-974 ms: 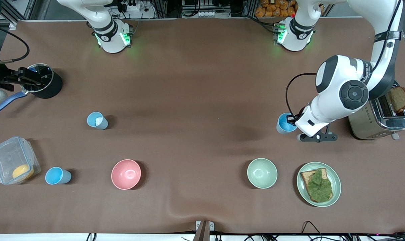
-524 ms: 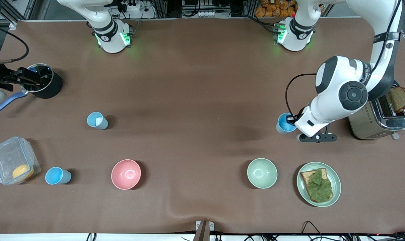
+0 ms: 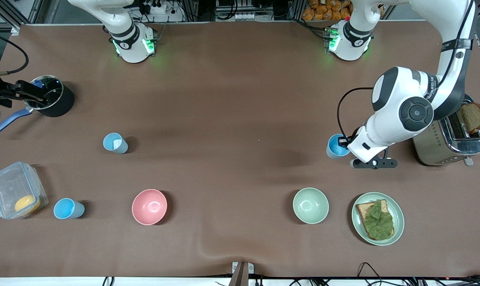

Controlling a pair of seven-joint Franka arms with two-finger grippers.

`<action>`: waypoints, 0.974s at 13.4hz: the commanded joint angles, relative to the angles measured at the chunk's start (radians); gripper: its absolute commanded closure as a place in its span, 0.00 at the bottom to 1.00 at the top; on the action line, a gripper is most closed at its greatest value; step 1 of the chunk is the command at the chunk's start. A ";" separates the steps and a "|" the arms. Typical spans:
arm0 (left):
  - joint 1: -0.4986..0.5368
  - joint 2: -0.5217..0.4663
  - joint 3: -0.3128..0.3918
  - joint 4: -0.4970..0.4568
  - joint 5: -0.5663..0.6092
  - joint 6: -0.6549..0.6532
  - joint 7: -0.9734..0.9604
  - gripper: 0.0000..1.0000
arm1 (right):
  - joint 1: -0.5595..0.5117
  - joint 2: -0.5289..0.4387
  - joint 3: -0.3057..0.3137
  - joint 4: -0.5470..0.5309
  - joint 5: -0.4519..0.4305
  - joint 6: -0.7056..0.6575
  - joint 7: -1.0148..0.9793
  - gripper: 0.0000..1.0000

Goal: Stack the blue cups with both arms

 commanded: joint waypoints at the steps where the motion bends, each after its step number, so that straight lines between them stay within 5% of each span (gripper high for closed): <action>1: -0.005 0.007 0.001 0.020 -0.010 -0.020 -0.016 1.00 | 0.010 0.020 0.005 -0.076 0.023 0.068 -0.006 0.00; 9: -0.017 0.034 0.002 0.022 -0.006 -0.017 -0.018 1.00 | 0.044 0.045 0.005 -0.483 0.006 0.545 0.000 0.00; 13: -0.017 0.056 0.002 0.022 -0.004 -0.017 -0.018 1.00 | 0.004 0.074 0.003 -0.595 -0.009 0.729 -0.014 0.00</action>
